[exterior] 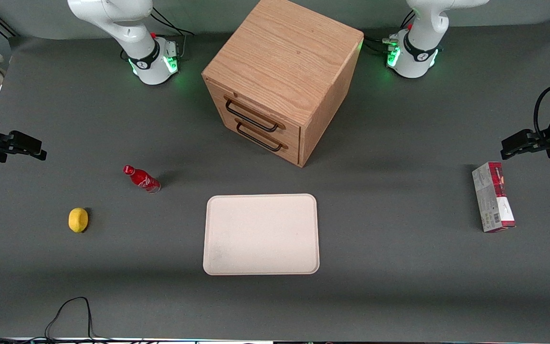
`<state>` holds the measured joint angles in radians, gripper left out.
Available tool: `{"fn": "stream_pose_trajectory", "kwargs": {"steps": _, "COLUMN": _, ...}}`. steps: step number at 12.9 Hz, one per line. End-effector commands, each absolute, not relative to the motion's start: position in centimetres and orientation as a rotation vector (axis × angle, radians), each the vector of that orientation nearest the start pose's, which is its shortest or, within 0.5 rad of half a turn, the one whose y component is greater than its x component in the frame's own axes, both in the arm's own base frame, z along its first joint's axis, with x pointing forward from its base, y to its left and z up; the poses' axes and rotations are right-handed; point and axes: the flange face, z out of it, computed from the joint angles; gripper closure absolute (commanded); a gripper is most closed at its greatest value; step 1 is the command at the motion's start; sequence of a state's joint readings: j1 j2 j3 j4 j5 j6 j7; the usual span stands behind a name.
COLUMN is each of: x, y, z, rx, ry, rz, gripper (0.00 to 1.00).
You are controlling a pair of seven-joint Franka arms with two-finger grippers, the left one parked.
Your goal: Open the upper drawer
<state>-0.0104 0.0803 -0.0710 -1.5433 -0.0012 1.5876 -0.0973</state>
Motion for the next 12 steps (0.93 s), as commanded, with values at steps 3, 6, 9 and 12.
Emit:
{"fn": "stream_pose_trajectory", "kwargs": {"steps": 3, "x": 58.13, "y": -4.61, "z": 59.40, "rx": -3.156, "ry": 0.016, "rz": 0.060, "gripper": 0.00}}
{"fn": "stream_pose_trajectory", "kwargs": {"steps": 6, "x": 58.18, "y": -4.55, "z": 59.38, "rx": -3.143, "ry": 0.021, "rz": 0.058, "gripper": 0.00}}
{"fn": "stream_pose_trajectory", "kwargs": {"steps": 9, "x": 58.42, "y": -4.48, "z": 59.51, "rx": -3.143, "ry": 0.100, "rz": 0.031, "gripper": 0.00}}
{"fn": "stream_pose_trajectory", "kwargs": {"steps": 12, "x": 58.55, "y": -4.40, "z": 59.31, "rx": -3.143, "ry": 0.115, "rz": 0.036, "gripper": 0.00}}
